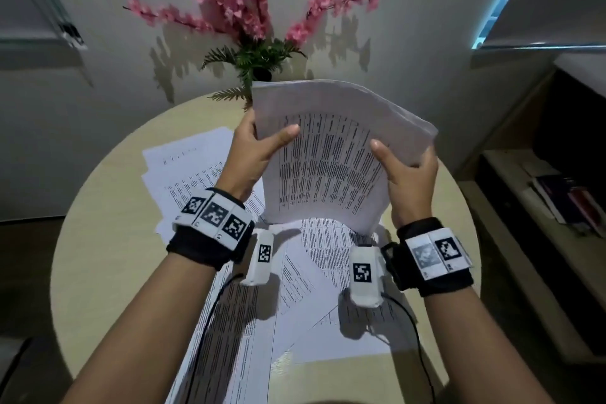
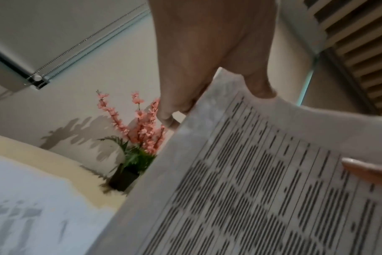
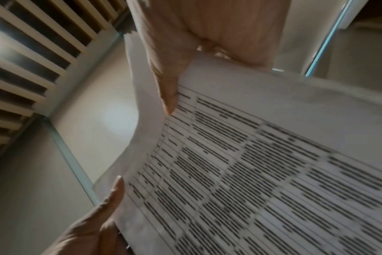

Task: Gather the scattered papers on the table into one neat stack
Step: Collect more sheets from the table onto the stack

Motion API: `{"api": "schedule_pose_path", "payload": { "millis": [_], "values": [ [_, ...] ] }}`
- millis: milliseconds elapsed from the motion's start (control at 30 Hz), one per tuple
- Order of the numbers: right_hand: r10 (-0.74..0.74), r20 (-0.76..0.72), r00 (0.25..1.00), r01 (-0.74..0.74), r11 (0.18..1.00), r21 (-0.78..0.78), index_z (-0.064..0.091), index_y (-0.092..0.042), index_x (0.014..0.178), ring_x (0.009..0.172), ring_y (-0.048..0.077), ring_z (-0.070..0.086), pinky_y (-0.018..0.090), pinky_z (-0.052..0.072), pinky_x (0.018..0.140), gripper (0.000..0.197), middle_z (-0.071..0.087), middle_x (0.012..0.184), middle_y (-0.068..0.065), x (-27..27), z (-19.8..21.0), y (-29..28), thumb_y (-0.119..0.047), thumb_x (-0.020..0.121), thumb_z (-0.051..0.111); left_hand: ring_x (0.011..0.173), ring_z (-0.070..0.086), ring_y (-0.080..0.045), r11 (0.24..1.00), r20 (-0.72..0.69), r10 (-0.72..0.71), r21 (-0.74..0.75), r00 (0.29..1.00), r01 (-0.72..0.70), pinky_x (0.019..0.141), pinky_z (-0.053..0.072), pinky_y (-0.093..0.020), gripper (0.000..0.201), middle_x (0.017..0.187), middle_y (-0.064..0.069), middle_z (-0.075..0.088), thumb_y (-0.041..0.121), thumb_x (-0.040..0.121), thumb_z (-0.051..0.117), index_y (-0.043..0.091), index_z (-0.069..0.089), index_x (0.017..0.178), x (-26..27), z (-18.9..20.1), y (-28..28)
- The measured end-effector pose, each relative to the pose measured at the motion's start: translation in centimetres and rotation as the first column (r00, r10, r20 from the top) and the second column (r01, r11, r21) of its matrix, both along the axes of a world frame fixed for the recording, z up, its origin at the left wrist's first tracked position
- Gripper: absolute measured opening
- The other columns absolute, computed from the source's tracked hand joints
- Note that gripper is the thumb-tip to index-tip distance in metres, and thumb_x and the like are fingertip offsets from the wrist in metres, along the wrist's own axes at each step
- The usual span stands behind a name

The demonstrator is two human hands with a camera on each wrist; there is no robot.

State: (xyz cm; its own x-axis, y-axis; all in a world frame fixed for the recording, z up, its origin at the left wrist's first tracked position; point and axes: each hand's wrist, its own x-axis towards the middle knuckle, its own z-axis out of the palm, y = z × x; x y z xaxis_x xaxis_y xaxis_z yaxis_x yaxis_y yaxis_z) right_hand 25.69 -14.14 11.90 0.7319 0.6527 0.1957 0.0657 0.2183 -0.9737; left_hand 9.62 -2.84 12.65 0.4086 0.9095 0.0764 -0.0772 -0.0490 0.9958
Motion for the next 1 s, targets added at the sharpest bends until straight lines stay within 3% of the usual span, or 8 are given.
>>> {"api": "schedule_pose_path", "payload": {
  "millis": [133, 333, 467, 600, 666, 766, 900, 1000],
  "values": [
    [-0.042, 0.053, 0.998, 0.047, 0.995, -0.093, 0.061, -0.023, 0.072, 0.069, 0.012, 0.061, 0.032, 0.053, 0.075, 0.020, 0.064, 0.073, -0.005, -0.4, -0.4, 0.2, -0.008, 0.078, 0.072, 0.095, 0.059, -0.014, 0.997, -0.169, -0.028, -0.075, 0.985, 0.015, 0.103, 0.045, -0.042, 0.042, 0.107, -0.004, 0.062, 0.006, 0.084, 0.063, 0.002, 0.054, 0.125, -0.4, -2.4, -1.1],
    [-0.057, 0.189, 0.980, 0.055, 0.998, 0.016, 0.057, -0.015, 0.089, 0.072, -0.009, 0.057, 0.016, 0.048, 0.072, 0.003, 0.062, 0.080, -0.014, -1.3, 0.2, 1.7, -0.016, 0.086, 0.060, 0.076, 0.063, 0.003, 0.989, -0.062, 0.099, 0.119, 0.993, -0.091, 0.073, 0.051, -0.017, 0.007, 0.087, 0.008, 0.061, 0.013, 0.091, 0.054, 0.015, 0.059, 0.096, -3.2, 2.1, -0.1],
    [0.101, 0.227, 0.969, -0.041, 0.966, -0.256, 0.040, -0.021, 0.085, 0.074, 0.013, 0.048, 0.026, 0.038, 0.065, 0.014, 0.050, 0.083, 0.002, -4.6, -3.2, 2.3, -0.008, 0.090, 0.044, 0.082, 0.063, -0.010, 0.941, -0.089, 0.329, 0.110, 0.940, -0.319, 0.077, 0.054, -0.029, 0.015, 0.091, 0.003, 0.061, 0.008, 0.086, 0.058, 0.022, 0.052, 0.087, -6.5, 2.8, 3.7],
    [0.514, 0.002, 0.858, -0.376, 0.631, -0.679, 0.048, -0.013, 0.080, 0.069, 0.022, 0.052, 0.031, 0.044, 0.067, 0.014, 0.056, 0.075, 0.009, -8.4, -8.0, 1.3, -0.001, 0.087, 0.052, 0.108, 0.061, -0.024, 0.918, -0.567, 0.373, 0.110, 0.734, -0.381, 0.081, 0.044, -0.023, 0.034, 0.117, -0.013, 0.064, 0.011, 0.082, 0.058, 0.006, 0.060, 0.115, -10.6, -3.7, 5.3],
    [0.643, -0.108, 0.758, -0.447, 0.391, -0.805, 0.046, -0.010, 0.068, 0.058, 0.020, 0.049, 0.022, 0.044, 0.054, 0.022, 0.051, 0.066, 0.012, -9.6, -10.4, 0.5, -0.004, 0.085, 0.060, 0.127, 0.049, -0.027, 0.944, -0.769, 0.235, 0.036, 0.594, -0.327, 0.101, 0.042, -0.029, 0.048, 0.138, -0.015, 0.052, 0.013, 0.085, 0.054, 0.004, 0.050, 0.132, -13.0, -7.9, 4.3],
    [0.737, -0.166, 0.655, -0.387, 0.139, -0.911, 0.033, -0.013, 0.054, 0.050, 0.015, 0.041, 0.014, 0.036, 0.041, 0.043, 0.040, 0.056, 0.006, -11.2, -13.6, -0.9, -0.007, 0.083, 0.065, 0.136, 0.037, -0.035, 0.942, -0.824, 0.064, -0.137, 0.563, -0.307, 0.108, 0.037, -0.040, 0.054, 0.151, -0.019, 0.034, 0.008, 0.089, 0.050, -0.001, 0.036, 0.141, -15.6, -12.7, 1.9],
    [0.618, -0.093, 0.781, -0.242, 0.161, -0.957, 0.036, -0.009, 0.058, 0.055, 0.021, 0.042, 0.017, 0.036, 0.047, 0.030, 0.038, 0.058, 0.007, -12.8, -15.5, -1.9, -0.007, 0.079, 0.058, 0.130, 0.038, -0.039, 0.917, -0.933, 0.001, -0.143, 0.360, -0.373, 0.099, 0.034, -0.034, 0.043, 0.138, -0.027, 0.044, 0.017, 0.088, 0.050, -0.003, 0.049, 0.126, -17.0, -15.9, -0.4],
    [0.518, -0.114, 0.848, -0.240, 0.184, -0.953, 0.054, 0.000, 0.099, 0.098, 0.031, 0.051, 0.027, 0.046, 0.079, 0.026, 0.047, 0.106, 0.020, -14.2, -15.1, -1.6, -0.020, 0.083, 0.055, 0.135, 0.022, -0.038, 0.875, -0.963, -0.016, -0.143, 0.268, -0.463, 0.107, 0.027, -0.045, 0.066, 0.144, -0.022, 0.025, 0.036, 0.086, 0.055, -0.001, 0.033, 0.136, -17.4, -16.8, -1.5]
  ]
}}
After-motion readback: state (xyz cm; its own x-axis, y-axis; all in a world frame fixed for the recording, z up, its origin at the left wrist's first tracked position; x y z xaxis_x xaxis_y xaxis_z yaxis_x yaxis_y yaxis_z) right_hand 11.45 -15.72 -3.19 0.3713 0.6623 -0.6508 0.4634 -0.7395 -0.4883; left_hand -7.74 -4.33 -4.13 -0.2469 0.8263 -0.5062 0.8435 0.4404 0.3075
